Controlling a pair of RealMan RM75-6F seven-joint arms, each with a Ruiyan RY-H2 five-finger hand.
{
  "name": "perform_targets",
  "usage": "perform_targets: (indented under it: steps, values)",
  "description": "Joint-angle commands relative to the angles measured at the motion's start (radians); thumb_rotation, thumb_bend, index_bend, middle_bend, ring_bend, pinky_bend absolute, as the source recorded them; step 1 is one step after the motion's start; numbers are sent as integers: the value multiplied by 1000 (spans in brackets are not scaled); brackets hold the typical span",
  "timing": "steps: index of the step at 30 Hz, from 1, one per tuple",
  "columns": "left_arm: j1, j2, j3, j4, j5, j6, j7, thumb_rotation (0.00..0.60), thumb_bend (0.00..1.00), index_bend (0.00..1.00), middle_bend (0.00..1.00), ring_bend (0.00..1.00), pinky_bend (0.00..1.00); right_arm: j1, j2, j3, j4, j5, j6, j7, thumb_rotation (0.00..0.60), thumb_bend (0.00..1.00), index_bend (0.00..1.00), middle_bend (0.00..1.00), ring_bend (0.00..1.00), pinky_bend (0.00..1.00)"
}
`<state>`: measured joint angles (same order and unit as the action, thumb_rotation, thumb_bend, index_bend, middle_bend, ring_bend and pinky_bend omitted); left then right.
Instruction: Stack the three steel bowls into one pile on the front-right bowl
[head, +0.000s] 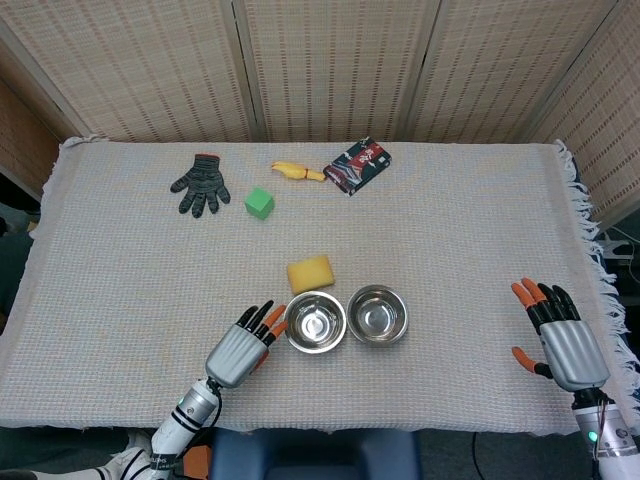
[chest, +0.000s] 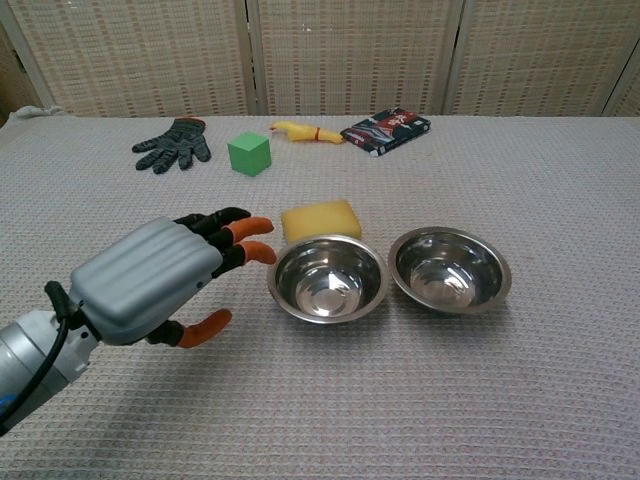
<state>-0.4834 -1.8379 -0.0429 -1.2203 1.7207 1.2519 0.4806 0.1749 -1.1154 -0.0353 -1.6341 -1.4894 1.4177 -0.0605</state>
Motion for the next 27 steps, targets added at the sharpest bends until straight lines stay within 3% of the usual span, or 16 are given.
perform_targets:
  steps: [1,6,11,19,23,27]
  values:
    - [-18,-10,4,-5,5,-17,7,600,405,191,62,49,224,-2,10,5,-12,4,-8,18,600,151,0,0,0,0]
    - [-49,-52,2,30,-12,-59,-29,600,405,254,66,48,226,-18,49,5,-33,-25,16,66,600,152,0,0,0,0]
    - [-88,-124,-1,137,-7,-73,-94,600,405,343,79,45,226,-46,103,0,-51,-74,69,162,600,151,0,0,0,0]
    - [-114,-235,-1,375,44,63,-215,600,414,669,197,97,257,-71,123,9,-53,-86,101,192,600,151,0,0,0,0]
    - [-120,-265,-13,450,51,131,-248,600,413,717,220,104,259,-76,127,11,-53,-95,105,198,600,152,0,0,0,0]
    - [-142,-265,-29,457,54,173,-272,600,413,715,232,115,270,-79,130,16,-53,-97,104,205,600,152,0,0,0,0]
